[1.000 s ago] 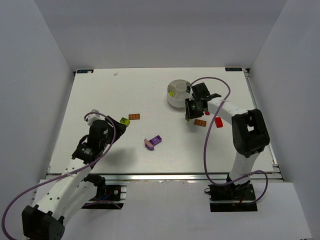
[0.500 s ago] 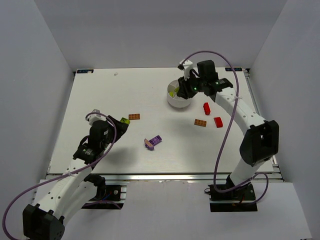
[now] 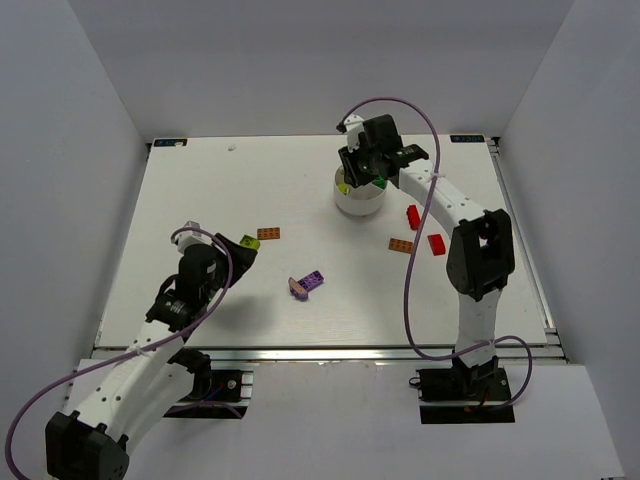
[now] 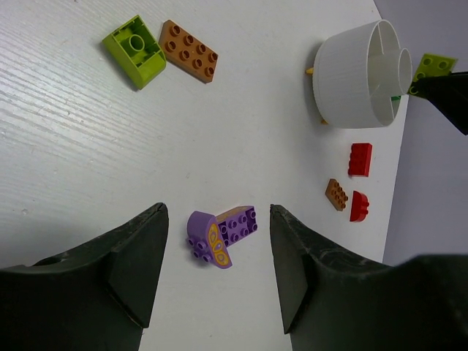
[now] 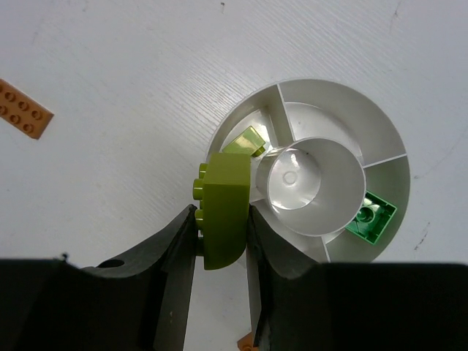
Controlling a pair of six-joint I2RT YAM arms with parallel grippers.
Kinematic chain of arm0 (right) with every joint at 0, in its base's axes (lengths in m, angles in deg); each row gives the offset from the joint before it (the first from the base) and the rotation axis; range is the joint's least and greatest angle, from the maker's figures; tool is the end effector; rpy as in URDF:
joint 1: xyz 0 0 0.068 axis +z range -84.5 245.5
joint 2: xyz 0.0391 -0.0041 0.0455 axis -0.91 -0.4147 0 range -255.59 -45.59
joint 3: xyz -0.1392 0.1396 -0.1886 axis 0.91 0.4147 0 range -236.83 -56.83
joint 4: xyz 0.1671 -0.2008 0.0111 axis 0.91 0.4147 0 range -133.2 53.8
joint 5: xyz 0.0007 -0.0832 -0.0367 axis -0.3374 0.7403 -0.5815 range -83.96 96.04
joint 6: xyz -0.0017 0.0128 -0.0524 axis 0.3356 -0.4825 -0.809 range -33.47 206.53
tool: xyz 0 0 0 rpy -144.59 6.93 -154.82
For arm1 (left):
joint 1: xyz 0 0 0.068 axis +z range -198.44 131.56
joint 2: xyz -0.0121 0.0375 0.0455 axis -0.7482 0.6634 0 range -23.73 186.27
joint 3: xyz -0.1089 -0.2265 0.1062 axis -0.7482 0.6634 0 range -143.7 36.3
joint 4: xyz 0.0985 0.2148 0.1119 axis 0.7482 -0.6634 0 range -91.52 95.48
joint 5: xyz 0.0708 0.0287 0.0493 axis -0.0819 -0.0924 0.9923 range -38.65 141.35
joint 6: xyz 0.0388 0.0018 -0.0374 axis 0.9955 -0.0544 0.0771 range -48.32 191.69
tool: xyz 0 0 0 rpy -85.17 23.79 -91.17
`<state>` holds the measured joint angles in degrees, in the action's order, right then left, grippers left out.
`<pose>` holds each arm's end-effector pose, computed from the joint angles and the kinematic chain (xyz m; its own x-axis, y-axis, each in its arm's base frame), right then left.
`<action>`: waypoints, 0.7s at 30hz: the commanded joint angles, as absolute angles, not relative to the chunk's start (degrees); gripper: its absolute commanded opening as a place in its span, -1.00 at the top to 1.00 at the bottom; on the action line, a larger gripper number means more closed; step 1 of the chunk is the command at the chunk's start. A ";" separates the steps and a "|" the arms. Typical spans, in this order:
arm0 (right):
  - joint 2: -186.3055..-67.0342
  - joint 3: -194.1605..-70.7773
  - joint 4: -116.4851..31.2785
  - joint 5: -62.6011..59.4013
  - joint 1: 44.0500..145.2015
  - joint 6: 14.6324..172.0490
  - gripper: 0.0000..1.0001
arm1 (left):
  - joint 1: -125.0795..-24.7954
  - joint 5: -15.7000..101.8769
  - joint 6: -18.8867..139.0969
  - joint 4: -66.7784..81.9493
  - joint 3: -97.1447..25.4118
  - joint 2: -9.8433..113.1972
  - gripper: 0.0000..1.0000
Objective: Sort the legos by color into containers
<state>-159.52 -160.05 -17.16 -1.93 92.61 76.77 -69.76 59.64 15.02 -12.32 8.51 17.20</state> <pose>0.4130 0.2170 0.3028 -0.4318 -0.4096 -0.8036 -0.6326 0.7726 -0.0539 0.1570 -0.0557 0.2330 -0.4675 -0.7050 -0.5333 -0.2658 0.6875 -0.6758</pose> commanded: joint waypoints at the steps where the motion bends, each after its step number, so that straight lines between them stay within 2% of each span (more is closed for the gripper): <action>1: -159.76 -163.80 -17.80 1.64 93.27 77.47 1.00 | -69.53 59.00 14.91 -11.04 8.53 17.40 -0.34; 6: -161.87 -165.11 -18.06 3.05 93.97 77.83 0.99 | -69.53 58.47 15.26 -10.16 7.91 18.98 -0.34; 11: -163.10 -165.03 -19.55 4.72 94.50 77.47 0.79 | -69.53 58.47 15.26 -9.90 8.35 18.99 -0.34; 21: -166.17 -166.96 -20.79 7.95 95.38 76.33 0.65 | -69.53 58.56 15.52 -9.99 8.09 18.90 -0.34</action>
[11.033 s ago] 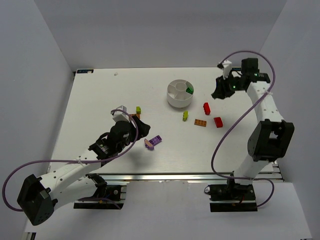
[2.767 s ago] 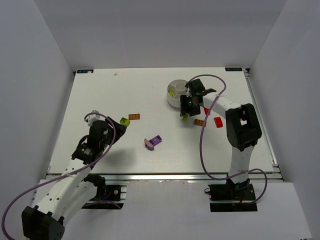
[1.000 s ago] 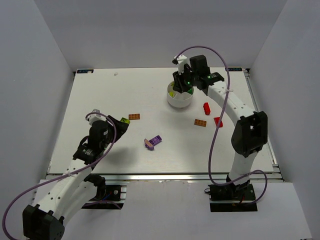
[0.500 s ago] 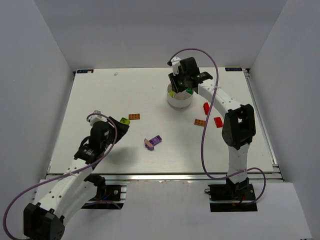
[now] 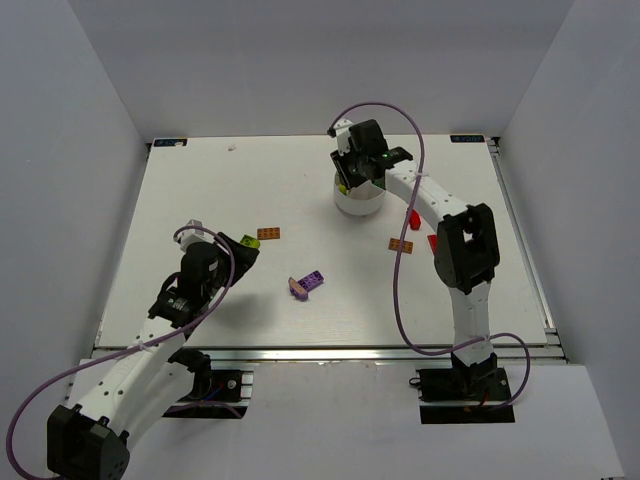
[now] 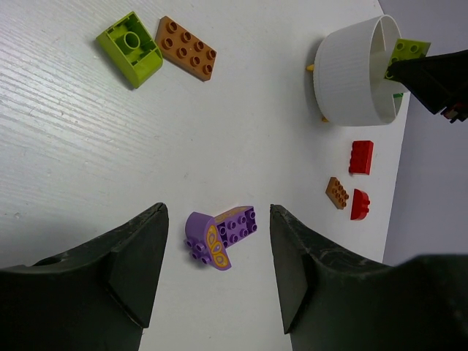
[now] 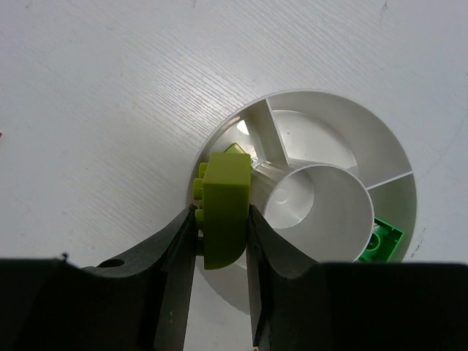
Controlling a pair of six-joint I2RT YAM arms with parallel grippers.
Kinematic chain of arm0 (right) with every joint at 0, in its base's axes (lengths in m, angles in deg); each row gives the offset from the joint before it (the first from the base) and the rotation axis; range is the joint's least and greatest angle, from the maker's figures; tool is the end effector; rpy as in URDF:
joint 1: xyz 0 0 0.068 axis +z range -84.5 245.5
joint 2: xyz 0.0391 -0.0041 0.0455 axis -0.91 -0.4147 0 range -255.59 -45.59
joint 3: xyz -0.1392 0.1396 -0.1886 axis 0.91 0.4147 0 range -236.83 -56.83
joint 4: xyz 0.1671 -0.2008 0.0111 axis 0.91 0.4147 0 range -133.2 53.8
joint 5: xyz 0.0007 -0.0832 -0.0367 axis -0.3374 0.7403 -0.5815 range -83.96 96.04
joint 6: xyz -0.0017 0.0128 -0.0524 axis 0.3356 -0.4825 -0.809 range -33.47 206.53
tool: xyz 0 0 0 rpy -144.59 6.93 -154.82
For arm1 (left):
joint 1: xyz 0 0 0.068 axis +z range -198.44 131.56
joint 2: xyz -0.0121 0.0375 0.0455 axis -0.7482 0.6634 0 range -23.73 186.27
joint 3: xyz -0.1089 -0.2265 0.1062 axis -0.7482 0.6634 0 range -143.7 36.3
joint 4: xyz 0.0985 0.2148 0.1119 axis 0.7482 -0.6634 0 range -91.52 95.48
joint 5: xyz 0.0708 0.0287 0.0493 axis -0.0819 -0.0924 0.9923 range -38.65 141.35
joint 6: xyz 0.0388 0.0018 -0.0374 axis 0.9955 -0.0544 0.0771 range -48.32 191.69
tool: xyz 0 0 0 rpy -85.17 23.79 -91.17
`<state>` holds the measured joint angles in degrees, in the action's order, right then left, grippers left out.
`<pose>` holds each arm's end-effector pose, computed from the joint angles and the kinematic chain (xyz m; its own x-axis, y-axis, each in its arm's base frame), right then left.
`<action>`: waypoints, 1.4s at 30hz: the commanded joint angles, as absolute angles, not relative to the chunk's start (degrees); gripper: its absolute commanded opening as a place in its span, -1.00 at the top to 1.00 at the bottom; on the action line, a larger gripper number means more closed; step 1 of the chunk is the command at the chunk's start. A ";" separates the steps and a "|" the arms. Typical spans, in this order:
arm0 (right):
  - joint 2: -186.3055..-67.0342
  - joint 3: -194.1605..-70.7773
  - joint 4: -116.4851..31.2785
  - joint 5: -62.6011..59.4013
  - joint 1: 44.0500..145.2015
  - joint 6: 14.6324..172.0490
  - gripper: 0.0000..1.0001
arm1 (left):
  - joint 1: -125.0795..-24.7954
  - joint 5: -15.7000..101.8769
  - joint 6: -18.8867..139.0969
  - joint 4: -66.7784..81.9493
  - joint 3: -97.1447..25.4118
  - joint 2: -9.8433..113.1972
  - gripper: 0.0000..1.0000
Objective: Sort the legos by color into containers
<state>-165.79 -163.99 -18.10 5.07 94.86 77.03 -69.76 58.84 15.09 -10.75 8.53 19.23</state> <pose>0.4278 0.2414 0.2771 -0.4482 -0.4414 -0.7773 -0.5839 0.8030 -0.1194 0.1622 -0.0583 0.2301 -0.4817 -0.7004 -0.5266 -0.2640 0.6890 -0.6750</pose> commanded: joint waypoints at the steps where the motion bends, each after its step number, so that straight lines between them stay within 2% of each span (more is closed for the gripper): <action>1: -166.18 -166.87 -20.87 8.15 95.38 76.24 0.61 | -69.53 58.64 15.61 -10.07 8.18 18.81 -0.34; 4: -166.26 -166.52 -21.31 8.68 95.47 75.81 0.48 | -69.53 58.73 15.70 -10.25 8.09 18.64 -0.34; 5: -166.26 -166.26 -21.40 9.03 95.47 75.72 0.34 | -69.53 58.65 15.70 -10.16 8.09 18.63 -0.34; 9: -166.35 -166.08 -21.58 9.29 95.47 75.54 0.16 | -69.53 58.56 15.79 -9.90 7.83 18.72 -0.34; 17: -166.18 -166.00 -21.31 8.77 95.47 75.72 0.09 | -69.53 58.38 15.79 -9.73 7.48 18.90 -0.35; 21: -164.60 -166.35 -20.09 6.57 95.47 75.02 0.13 | -69.53 58.38 15.00 -9.99 7.21 18.98 -0.33; 24: -161.36 -167.05 -17.03 -2.19 95.47 69.51 0.20 | -69.53 58.38 13.16 -10.07 6.86 19.34 -0.22; 28: -153.89 -162.95 -13.76 -14.42 95.12 59.30 0.48 | -69.53 59.17 12.27 -11.65 5.11 21.09 0.19; 30: -147.93 -158.90 -15.59 -19.43 94.77 57.53 0.56 | -69.44 59.61 12.71 -13.14 3.79 23.63 0.31; 32: -144.40 -153.44 -16.04 -23.72 94.24 55.77 0.38 | -69.44 60.40 13.06 -16.13 1.43 26.00 0.23; 33: -141.42 -151.95 -15.95 -24.80 94.15 55.33 0.15 | -69.36 60.58 13.06 -17.10 0.71 27.32 -0.12; 34: -140.09 -150.63 -15.52 -25.59 94.06 55.06 -0.29 | -69.18 60.75 13.06 -18.67 0.01 30.12 -0.29; 36: -136.39 -146.93 -14.99 -27.35 93.80 54.36 -0.55 | -68.40 60.84 13.06 -19.56 -2.19 33.12 -0.44; 37: -135.16 -145.88 -14.64 -27.79 93.71 53.92 -0.64 | -68.04 60.67 13.06 -19.65 -2.89 36.27 -0.49; 42: -128.49 -140.17 -14.02 -28.85 92.05 53.39 -0.67 | -64.36 58.74 12.80 -19.48 -10.08 47.44 -0.54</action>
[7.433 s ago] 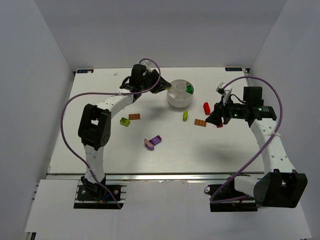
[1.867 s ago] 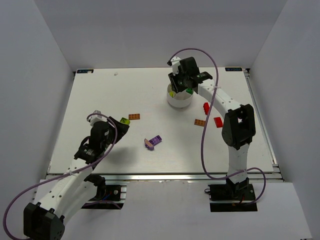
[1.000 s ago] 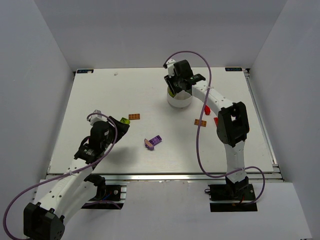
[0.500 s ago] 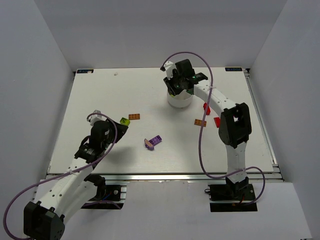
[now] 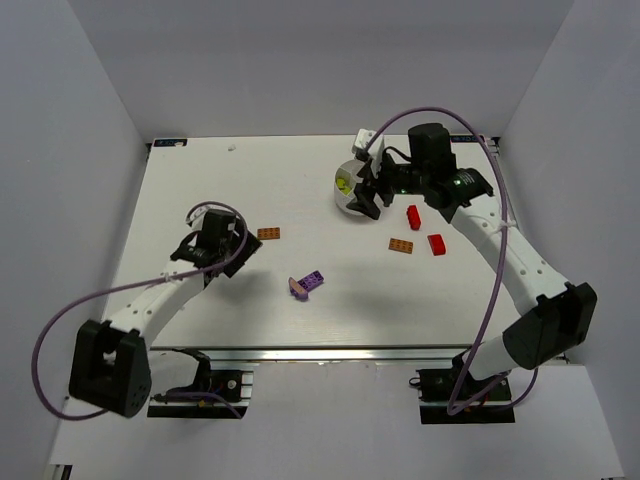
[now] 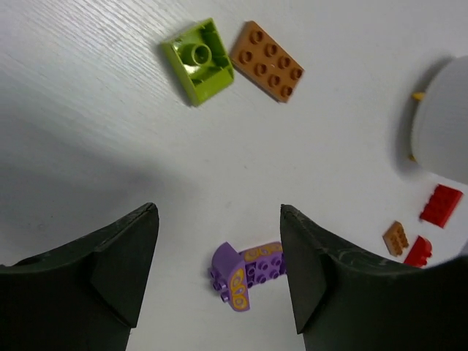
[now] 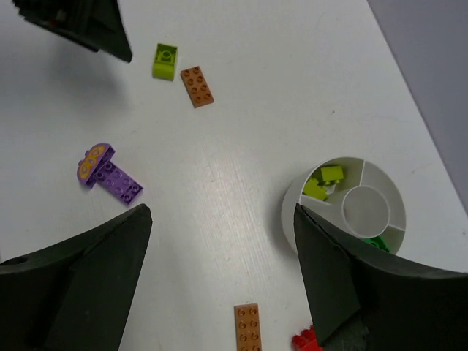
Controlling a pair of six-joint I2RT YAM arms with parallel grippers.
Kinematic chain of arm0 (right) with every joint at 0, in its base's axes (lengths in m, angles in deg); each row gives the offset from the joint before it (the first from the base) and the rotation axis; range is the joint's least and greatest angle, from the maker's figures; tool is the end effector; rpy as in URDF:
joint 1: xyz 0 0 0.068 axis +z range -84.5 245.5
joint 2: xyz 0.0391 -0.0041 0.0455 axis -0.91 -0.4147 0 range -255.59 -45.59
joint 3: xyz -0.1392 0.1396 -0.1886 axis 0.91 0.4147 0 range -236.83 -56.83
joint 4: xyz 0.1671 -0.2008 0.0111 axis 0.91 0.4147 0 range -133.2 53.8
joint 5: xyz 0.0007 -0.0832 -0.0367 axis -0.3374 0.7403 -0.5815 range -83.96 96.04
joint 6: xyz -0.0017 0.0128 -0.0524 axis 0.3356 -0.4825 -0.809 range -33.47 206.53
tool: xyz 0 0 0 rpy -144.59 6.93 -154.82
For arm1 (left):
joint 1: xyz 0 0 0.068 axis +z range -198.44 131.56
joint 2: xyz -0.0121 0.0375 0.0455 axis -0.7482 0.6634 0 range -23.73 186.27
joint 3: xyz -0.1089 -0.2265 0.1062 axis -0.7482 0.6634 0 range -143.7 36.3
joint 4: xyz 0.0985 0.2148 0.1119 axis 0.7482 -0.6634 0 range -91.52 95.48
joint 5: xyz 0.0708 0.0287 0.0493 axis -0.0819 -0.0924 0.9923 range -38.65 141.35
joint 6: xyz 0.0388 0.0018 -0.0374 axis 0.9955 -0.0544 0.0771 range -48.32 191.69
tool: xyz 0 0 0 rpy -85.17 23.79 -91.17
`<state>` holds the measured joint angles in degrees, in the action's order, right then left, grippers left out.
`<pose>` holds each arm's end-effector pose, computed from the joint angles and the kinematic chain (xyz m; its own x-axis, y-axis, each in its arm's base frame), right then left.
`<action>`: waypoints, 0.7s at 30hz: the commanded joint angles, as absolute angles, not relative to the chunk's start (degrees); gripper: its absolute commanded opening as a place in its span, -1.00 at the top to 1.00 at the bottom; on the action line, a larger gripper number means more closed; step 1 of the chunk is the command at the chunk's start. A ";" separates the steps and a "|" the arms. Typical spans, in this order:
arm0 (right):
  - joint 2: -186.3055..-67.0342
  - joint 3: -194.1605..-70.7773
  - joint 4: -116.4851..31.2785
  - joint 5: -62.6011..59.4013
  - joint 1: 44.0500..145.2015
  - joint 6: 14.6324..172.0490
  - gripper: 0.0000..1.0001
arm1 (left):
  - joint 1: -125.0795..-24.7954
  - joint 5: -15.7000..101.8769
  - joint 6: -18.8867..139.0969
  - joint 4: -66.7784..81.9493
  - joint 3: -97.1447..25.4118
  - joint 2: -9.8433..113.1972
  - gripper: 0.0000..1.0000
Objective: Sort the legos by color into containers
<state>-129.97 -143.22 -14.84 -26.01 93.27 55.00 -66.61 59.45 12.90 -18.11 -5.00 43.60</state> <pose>0.2834 0.1706 0.3985 0.0917 -0.4527 -0.8870 -0.9007 0.3422 -0.2677 0.2254 -0.0687 0.2203 -0.5649 -0.7057 -0.4276 -0.5039 0.7054 -0.4984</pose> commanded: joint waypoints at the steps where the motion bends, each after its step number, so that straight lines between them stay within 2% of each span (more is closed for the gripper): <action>1: -127.86 -139.55 -14.02 -28.76 91.52 53.39 -0.66 | -63.74 57.86 12.62 -20.52 -11.58 51.99 -0.54; 6: -124.78 -135.86 -15.07 -29.99 85.73 55.58 -0.65 | -61.62 60.39 12.44 -29.48 -24.92 64.58 -0.54; 13: -121.97 -132.43 -16.92 -32.45 78.87 59.19 -0.64 | -60.48 61.98 13.50 -32.57 -34.26 74.44 -0.51; 21: -119.77 -129.96 -17.97 -32.37 76.22 60.77 -0.64 | -60.22 62.16 13.85 -34.07 -35.42 76.29 -0.50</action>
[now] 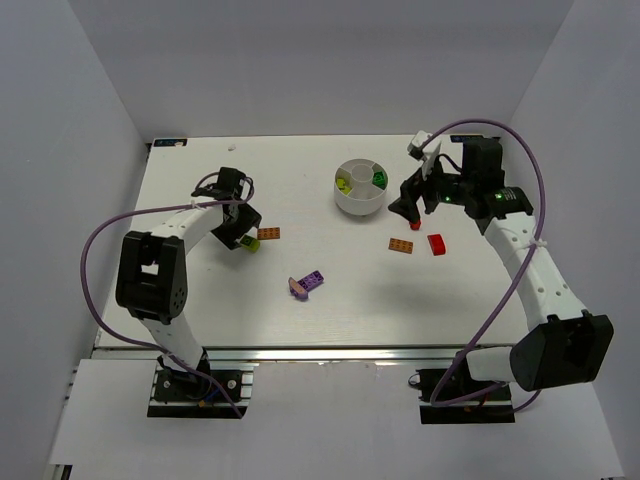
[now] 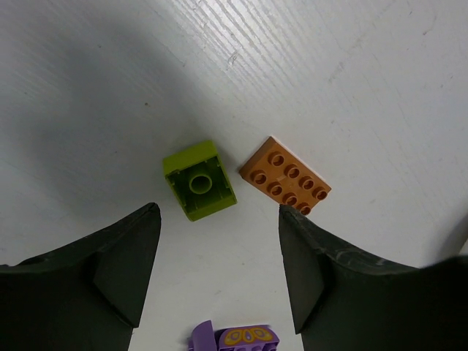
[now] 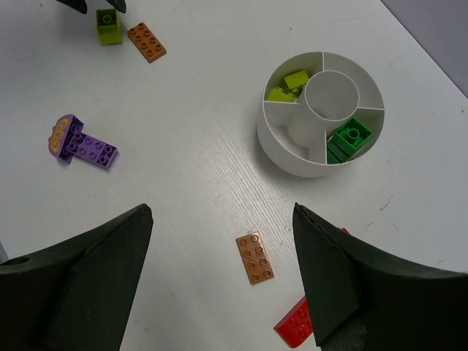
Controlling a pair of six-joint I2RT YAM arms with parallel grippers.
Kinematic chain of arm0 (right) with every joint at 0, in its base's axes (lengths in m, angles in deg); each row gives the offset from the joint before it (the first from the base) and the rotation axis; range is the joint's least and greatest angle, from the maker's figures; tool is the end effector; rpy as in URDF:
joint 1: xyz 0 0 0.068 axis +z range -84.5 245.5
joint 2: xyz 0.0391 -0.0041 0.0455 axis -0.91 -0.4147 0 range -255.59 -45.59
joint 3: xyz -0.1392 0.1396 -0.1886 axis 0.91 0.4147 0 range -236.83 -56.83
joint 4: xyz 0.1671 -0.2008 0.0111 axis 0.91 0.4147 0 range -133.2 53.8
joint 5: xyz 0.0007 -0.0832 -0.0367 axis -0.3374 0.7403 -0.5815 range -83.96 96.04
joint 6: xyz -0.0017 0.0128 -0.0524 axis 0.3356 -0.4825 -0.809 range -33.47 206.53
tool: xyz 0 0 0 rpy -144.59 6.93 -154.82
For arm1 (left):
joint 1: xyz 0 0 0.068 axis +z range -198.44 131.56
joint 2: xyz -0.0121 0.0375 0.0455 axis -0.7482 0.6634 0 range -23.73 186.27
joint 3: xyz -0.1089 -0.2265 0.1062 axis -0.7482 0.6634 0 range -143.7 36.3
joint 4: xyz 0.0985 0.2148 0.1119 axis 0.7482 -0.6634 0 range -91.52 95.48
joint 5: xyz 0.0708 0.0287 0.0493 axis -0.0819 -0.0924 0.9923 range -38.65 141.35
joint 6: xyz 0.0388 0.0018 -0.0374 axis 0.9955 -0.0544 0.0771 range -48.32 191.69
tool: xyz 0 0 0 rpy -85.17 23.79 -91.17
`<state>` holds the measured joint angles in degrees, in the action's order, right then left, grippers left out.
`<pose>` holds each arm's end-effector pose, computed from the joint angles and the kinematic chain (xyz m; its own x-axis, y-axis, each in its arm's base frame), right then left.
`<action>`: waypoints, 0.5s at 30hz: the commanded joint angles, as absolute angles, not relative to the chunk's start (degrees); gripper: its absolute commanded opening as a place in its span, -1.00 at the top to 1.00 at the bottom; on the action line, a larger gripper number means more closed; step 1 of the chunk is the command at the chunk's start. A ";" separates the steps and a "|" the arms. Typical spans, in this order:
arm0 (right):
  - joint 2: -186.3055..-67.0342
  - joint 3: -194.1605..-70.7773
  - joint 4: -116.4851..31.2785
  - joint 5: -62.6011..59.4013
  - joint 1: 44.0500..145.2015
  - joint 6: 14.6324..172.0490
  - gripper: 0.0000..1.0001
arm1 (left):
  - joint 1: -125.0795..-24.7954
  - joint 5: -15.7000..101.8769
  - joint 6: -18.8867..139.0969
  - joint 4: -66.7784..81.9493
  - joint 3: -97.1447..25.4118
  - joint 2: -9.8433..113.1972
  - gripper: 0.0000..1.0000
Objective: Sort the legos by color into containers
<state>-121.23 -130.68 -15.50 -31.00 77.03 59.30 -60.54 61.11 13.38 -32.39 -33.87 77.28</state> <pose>0.2803 0.0791 0.3711 -0.1210 -0.3974 -0.9096 -0.8195 0.5572 -0.1345 0.3446 -0.0677 0.1969 -0.6032 -0.7282 -0.3252 -0.6982 0.6793 -0.2259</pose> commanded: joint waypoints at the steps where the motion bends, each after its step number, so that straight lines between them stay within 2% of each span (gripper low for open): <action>1: -119.59 -129.79 -18.24 -32.37 75.87 61.21 -0.64 | -60.13 62.16 13.77 -34.24 -35.24 76.20 -0.50; 15: -118.80 -129.35 -18.33 -33.51 74.46 63.15 -0.63 | -58.72 61.63 13.85 -31.61 -34.71 80.59 -0.39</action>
